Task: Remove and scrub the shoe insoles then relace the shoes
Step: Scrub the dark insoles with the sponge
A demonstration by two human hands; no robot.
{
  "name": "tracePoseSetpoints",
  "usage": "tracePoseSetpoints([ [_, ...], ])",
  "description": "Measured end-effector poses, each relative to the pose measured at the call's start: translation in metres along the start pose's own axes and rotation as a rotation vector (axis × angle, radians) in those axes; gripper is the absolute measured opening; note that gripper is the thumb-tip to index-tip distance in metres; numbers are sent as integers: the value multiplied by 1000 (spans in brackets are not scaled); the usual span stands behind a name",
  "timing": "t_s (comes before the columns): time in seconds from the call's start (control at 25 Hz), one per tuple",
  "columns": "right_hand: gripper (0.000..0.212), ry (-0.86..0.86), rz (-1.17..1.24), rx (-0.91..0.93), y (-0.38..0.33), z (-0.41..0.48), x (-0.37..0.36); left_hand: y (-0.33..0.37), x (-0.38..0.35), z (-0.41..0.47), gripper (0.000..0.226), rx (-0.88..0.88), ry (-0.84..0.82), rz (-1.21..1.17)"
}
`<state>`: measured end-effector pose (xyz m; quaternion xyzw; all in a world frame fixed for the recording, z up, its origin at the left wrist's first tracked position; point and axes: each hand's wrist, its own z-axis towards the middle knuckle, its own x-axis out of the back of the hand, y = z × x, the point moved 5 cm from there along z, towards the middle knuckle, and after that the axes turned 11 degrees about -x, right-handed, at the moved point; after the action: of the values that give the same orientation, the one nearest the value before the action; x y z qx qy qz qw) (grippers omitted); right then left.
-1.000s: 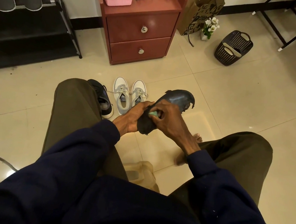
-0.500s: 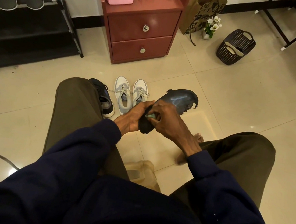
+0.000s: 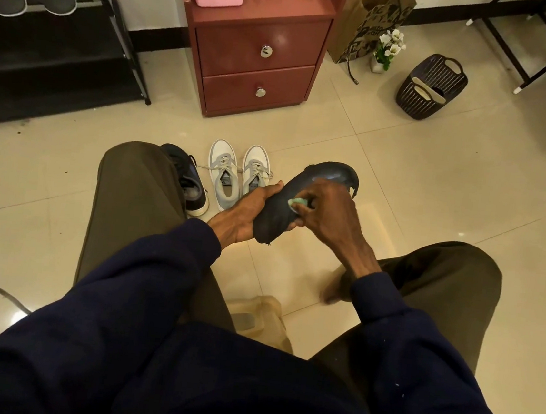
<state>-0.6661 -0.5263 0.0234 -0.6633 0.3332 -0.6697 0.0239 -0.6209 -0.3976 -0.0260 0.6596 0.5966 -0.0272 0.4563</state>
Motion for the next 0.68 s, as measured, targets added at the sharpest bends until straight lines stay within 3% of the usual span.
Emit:
tracePoseSetpoints([
  [0.12,10,127,-36,-84,26,6,15,1,-3,-3,50,10,-32,0],
  [0.28,3,-135,48,108,-11,-9,-9,1,4,3,39,-27,32,21],
  [0.44,17,89,-168,5,11,5,12,1,2,1,42,-27,44,36],
  [0.52,22,135,-112,-45,24,5,19,2,1,0,47,-29,31,37],
  [0.68,4,-54,33,78,-3,-6,0,1,3,2,40,-39,50,9],
])
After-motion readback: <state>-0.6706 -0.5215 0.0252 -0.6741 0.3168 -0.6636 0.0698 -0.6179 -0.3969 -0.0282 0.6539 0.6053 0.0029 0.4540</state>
